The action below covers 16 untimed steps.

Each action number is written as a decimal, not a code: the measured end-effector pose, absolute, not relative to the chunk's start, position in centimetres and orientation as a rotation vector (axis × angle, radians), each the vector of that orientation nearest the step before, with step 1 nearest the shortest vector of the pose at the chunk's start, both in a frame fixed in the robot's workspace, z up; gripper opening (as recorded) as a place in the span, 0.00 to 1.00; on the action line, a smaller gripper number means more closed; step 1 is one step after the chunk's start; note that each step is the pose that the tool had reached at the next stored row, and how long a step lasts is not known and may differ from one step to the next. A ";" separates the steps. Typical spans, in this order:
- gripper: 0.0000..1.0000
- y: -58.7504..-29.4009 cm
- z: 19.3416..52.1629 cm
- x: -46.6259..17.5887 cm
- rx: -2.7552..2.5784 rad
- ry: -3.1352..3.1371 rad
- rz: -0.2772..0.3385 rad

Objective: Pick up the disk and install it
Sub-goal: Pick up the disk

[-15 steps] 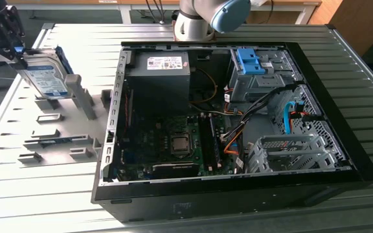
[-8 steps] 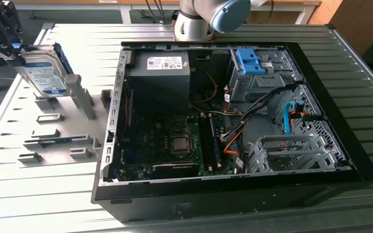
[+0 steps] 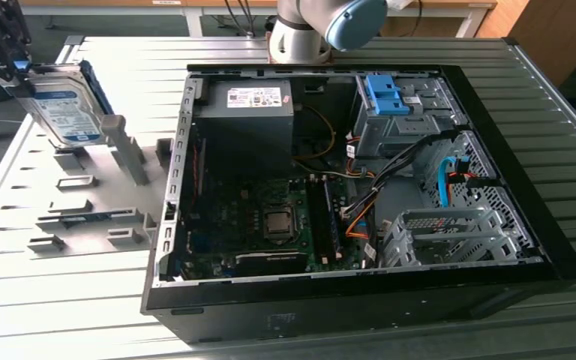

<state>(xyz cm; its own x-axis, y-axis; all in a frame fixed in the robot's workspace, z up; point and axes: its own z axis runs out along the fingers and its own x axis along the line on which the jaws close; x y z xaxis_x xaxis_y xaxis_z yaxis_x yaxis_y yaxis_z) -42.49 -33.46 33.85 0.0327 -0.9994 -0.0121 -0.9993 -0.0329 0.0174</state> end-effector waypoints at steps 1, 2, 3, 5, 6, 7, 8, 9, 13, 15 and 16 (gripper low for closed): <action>0.36 -33.5 33.9 -42.5 2.255 -2.182 -0.033; 0.36 -33.5 34.0 -42.5 2.255 -2.182 -0.033; 0.36 -33.5 34.1 -42.5 2.255 -2.182 -0.033; 0.36 -33.5 34.2 -42.5 2.255 -2.182 -0.033; 0.36 -33.5 34.3 -42.5 2.255 -2.182 -0.032; 0.36 -33.5 34.3 -42.5 2.255 -2.182 -0.032; 0.36 -33.5 34.4 -42.5 2.255 -2.182 -0.032; 0.36 -33.5 34.4 -42.5 2.255 -2.182 -0.032; 0.36 -33.5 34.7 -42.5 2.255 -2.182 -0.032; 0.36 -33.5 34.9 -42.5 2.255 -2.182 -0.032; 0.36 -33.5 34.9 -42.5 2.255 -2.182 -0.032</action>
<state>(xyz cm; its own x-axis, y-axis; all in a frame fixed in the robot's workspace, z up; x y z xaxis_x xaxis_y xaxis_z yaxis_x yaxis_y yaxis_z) -42.49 -33.47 34.95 0.0328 -0.9994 -0.0121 -0.9993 -0.0330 0.0170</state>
